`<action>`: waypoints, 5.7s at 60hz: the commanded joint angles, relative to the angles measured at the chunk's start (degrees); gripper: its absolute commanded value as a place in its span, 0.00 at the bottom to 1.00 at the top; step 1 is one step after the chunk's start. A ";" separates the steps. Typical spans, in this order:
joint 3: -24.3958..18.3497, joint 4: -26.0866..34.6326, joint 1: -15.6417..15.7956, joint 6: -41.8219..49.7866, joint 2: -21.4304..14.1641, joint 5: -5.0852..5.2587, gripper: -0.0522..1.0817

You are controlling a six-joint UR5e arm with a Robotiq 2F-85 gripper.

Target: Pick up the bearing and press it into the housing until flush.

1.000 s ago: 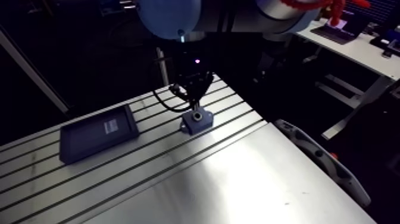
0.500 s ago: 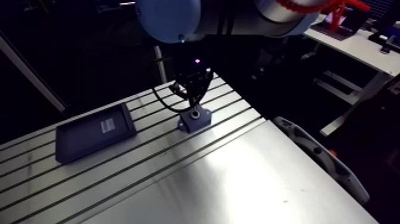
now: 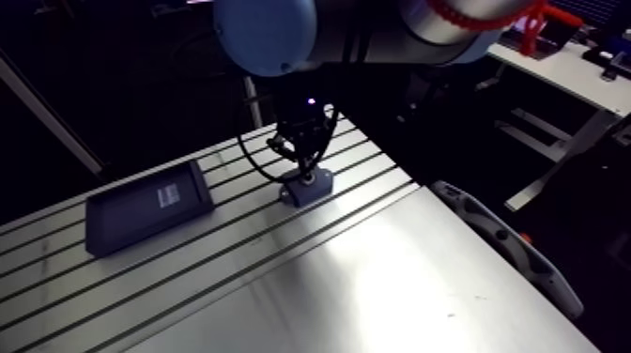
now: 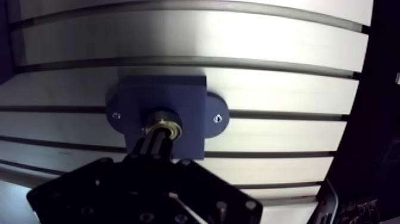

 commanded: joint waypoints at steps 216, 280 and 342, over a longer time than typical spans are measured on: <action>1.87 -3.71 0.00 -1.31 0.32 0.26 0.99; 2.32 -3.97 0.00 -1.94 0.22 0.18 0.99; 2.67 -4.06 -0.09 -1.94 0.31 0.18 0.99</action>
